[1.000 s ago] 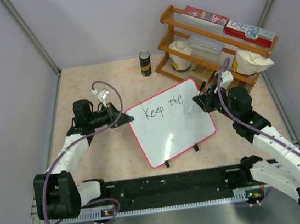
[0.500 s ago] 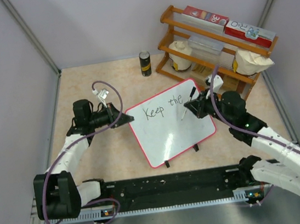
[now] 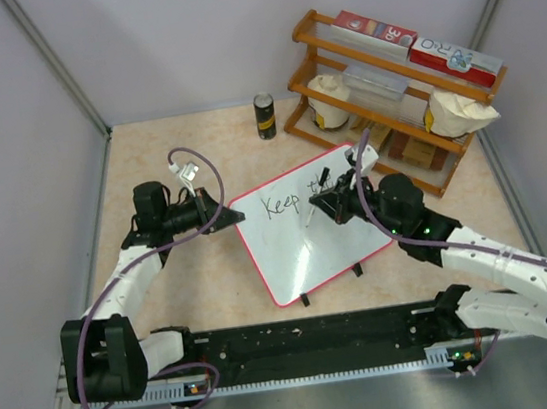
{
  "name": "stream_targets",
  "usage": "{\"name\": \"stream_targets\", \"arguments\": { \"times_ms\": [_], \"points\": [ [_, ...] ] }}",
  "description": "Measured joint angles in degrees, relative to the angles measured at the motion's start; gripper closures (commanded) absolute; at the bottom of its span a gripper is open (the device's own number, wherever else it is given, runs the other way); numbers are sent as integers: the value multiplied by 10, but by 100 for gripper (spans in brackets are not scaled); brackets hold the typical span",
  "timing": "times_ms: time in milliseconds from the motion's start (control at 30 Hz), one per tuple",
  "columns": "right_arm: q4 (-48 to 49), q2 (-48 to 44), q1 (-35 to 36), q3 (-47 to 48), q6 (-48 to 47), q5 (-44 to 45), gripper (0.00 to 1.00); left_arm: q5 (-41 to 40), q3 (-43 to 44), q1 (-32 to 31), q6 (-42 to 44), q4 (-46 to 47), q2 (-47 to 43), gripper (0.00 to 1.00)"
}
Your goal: Write a sentence on the whiteboard
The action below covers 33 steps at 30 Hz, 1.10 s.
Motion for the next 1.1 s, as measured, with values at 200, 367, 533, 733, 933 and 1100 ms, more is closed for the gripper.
{"name": "stream_targets", "arguments": {
  "times_ms": [200, 367, 533, 733, 933, 1100],
  "points": [
    [50, 34, 39, 2, 1, 22, 100, 0, 0, 0, 0, 0, 0, 100],
    [93, 55, 72, 2, 1, 55, 100, 0, 0, 0, 0, 0, 0, 100],
    [119, 78, 86, 3, 6, 76, 100, 0, 0, 0, 0, 0, 0, 100],
    [118, 80, 86, 12, 9, 93, 100, -9, 0, -1, 9, -5, 0, 74],
    [114, 74, 86, 27, 9, 100, 100, -57, 0, -6, 50, -40, 0, 50],
    [98, 64, 86, 27, 9, 109, 100, -83, 0, -7, 67, -61, 0, 34]
  ]
}}
